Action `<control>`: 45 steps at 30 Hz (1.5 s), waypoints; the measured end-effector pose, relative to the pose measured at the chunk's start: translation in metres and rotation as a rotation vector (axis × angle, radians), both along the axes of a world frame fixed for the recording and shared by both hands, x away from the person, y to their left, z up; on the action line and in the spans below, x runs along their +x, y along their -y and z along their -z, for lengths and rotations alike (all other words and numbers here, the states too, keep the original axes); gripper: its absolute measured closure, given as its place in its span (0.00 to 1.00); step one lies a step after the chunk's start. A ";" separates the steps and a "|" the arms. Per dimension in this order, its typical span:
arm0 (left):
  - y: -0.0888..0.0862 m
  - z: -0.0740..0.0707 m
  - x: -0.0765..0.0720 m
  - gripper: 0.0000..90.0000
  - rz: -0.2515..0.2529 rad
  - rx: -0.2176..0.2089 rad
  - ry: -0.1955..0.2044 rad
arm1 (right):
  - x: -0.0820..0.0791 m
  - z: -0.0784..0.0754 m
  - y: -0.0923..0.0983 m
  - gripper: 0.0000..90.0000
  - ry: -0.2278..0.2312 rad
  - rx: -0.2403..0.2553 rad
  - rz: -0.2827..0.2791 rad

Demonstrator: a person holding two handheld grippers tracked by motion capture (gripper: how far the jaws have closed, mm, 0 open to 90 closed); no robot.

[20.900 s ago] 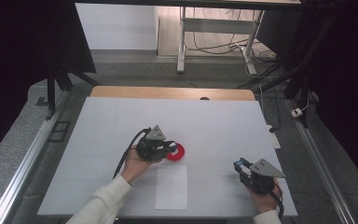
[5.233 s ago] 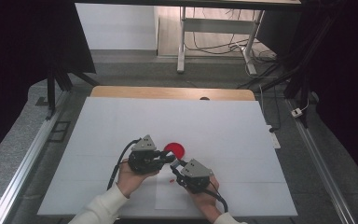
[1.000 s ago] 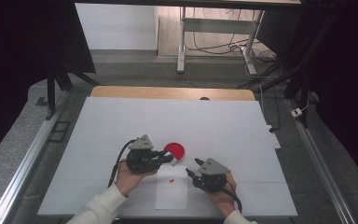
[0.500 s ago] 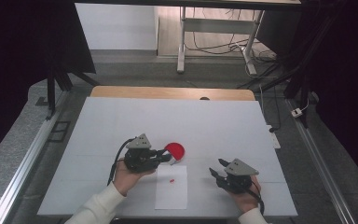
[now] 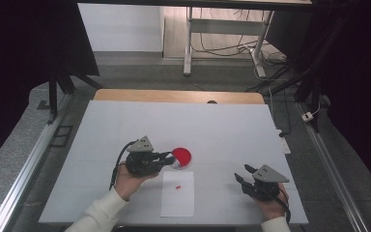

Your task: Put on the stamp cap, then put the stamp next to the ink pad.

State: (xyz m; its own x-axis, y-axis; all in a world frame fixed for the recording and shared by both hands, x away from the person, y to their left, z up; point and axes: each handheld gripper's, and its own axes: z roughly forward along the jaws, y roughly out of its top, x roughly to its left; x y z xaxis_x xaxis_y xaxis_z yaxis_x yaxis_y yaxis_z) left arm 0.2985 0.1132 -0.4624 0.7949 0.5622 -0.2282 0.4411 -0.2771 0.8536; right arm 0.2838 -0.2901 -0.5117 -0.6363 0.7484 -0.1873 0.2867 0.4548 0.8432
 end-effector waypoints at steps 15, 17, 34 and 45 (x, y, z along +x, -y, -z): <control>-0.013 -0.005 0.004 0.84 -0.046 0.022 0.041 | 0.001 0.001 -0.003 0.53 0.002 -0.001 -0.013; -0.015 -0.005 0.006 0.84 -0.055 0.028 0.043 | 0.002 0.002 -0.002 0.52 0.002 0.001 -0.013; -0.036 0.007 0.025 0.84 -0.156 0.148 0.064 | 0.003 0.003 -0.001 0.52 -0.013 -0.001 -0.005; -0.032 0.025 0.040 0.84 -0.192 0.250 0.057 | 0.004 0.004 -0.002 0.51 -0.020 -0.014 -0.003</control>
State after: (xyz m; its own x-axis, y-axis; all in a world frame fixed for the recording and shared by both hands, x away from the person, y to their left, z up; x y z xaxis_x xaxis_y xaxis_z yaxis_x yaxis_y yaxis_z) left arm 0.3383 0.1449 -0.4876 0.6762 0.7364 -0.0219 0.4590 -0.3978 0.7944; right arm 0.2874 -0.2884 -0.5162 -0.6418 0.7442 -0.1852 0.3020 0.4672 0.8310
